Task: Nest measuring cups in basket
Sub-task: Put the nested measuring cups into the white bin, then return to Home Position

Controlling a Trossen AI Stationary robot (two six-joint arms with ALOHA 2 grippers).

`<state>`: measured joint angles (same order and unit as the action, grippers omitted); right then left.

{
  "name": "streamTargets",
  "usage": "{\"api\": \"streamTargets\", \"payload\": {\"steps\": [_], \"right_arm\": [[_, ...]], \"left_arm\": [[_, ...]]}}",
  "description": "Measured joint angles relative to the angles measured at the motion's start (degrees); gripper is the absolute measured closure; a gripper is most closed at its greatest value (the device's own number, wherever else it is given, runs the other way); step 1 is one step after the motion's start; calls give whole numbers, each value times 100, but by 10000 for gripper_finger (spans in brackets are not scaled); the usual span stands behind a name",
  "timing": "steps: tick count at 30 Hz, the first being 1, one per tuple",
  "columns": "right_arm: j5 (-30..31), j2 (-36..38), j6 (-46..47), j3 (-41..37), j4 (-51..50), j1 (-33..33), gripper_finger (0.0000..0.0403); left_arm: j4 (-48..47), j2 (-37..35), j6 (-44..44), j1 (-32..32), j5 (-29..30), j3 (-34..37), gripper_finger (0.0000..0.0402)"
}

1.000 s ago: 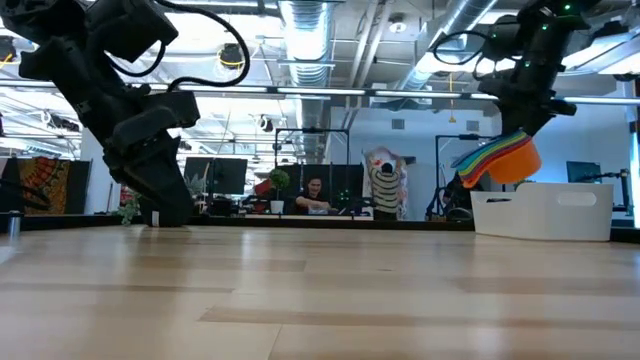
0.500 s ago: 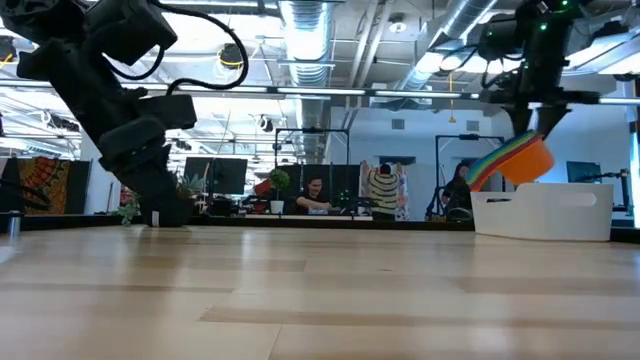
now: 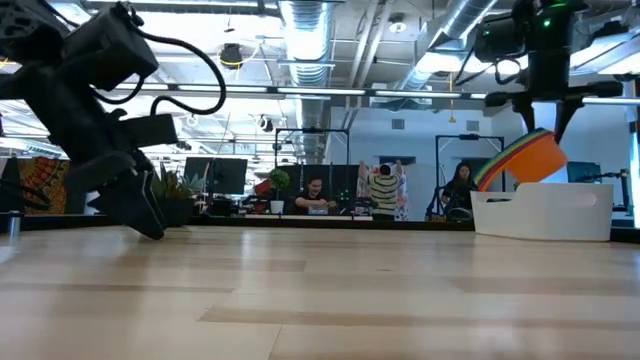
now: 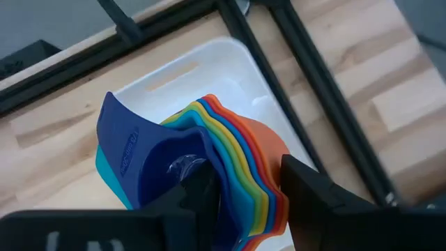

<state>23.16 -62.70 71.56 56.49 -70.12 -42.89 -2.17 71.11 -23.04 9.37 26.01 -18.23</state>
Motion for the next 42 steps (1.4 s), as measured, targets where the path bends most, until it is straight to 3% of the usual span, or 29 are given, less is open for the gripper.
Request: {"api": "streamTargets", "payload": {"steps": [10, 13, 27, 42], "right_arm": [[295, -962, 2579, 2, -1113, 818, 255], [242, -1215, 2898, 2, -1088, 928, 256], [222, -2274, 3360, 7, -611, 1040, 253], [-127, -2281, 3262, 2, -660, 1108, 184]], "left_arm": [[858, 17, 443, -11, 14, 172, 148], [925, 17, 490, -11, 0, 174, 148], [881, 17, 347, 137, 23, 174, 148], [900, 15, 236, 197, 121, 172, 148]]}}
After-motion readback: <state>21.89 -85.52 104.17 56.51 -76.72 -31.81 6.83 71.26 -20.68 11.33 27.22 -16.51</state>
